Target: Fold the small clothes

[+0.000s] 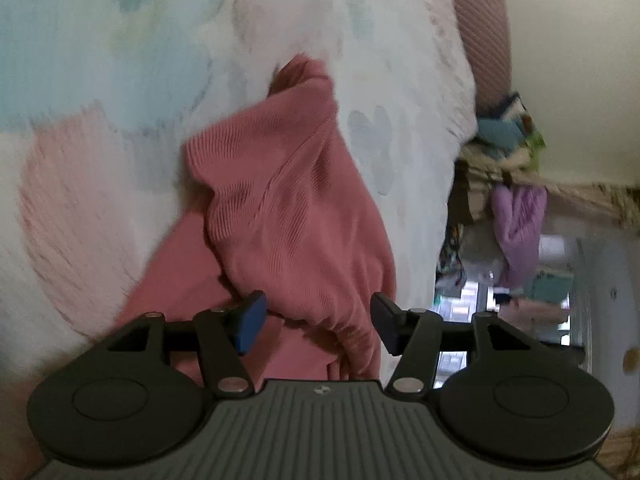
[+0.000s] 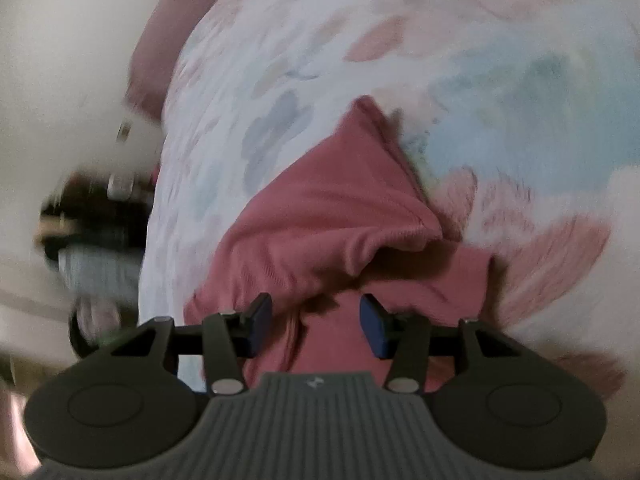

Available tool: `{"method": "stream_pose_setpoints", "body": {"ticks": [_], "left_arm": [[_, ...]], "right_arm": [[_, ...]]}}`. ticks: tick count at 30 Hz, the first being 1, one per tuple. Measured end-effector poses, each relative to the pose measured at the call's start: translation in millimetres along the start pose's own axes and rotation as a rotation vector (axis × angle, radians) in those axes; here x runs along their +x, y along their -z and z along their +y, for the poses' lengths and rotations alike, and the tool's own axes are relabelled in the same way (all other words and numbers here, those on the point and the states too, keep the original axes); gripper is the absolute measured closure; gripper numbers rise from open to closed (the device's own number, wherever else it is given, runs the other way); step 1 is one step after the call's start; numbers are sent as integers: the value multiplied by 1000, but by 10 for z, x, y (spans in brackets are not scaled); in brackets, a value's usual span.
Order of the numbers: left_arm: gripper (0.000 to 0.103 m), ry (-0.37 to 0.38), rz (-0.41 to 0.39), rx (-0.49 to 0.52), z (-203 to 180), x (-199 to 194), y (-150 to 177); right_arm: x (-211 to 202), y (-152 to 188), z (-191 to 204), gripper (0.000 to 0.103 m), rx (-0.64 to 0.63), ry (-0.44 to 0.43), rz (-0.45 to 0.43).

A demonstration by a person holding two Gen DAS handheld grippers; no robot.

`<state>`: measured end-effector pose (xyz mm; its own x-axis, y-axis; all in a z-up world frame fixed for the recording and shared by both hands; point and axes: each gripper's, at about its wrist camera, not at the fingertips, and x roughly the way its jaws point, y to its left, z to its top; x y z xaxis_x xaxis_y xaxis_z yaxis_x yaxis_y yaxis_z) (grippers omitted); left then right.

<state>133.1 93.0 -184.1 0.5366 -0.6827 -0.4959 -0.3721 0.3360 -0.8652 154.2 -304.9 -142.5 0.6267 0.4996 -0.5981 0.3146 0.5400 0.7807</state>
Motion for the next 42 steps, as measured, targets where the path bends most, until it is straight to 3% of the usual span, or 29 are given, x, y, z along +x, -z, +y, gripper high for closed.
{"method": "stream_pose_setpoints", "body": {"ticks": [5, 11, 15, 17, 20, 24, 29, 32, 34, 36, 42], "left_arm": [[33, 1, -38, -79, 31, 223, -1], [32, 60, -146, -233, 199, 305, -25], [34, 66, -125, -325, 262, 312, 41], [34, 65, -104, -322, 200, 287, 98], [33, 0, -135, -280, 140, 233, 151], [34, -60, -160, -301, 266, 347, 122], [35, -56, -187, -275, 234, 390, 60], [55, -34, -203, -216, 182, 342, 54], [88, -52, -206, -212, 175, 320, 52], [97, -44, -204, -209, 182, 316, 42], [98, 15, -200, -103, 93, 101, 44]], "right_arm": [[145, 78, -134, 56, 215, -24, -101], [295, 126, -113, 57, 297, -51, -170], [354, 146, -150, 60, 354, -52, -191], [341, 165, -155, 60, 366, -63, -190], [318, 167, -172, 60, 361, -70, -188], [300, 196, -265, 61, 370, -76, -186], [304, 170, -287, 62, 356, -65, -191], [331, 149, -295, 67, 349, -57, -186], [338, 129, -275, 78, 331, -42, -185], [361, 121, -279, 90, 322, -33, -178], [267, 113, -154, 97, 243, -31, -172]]}}
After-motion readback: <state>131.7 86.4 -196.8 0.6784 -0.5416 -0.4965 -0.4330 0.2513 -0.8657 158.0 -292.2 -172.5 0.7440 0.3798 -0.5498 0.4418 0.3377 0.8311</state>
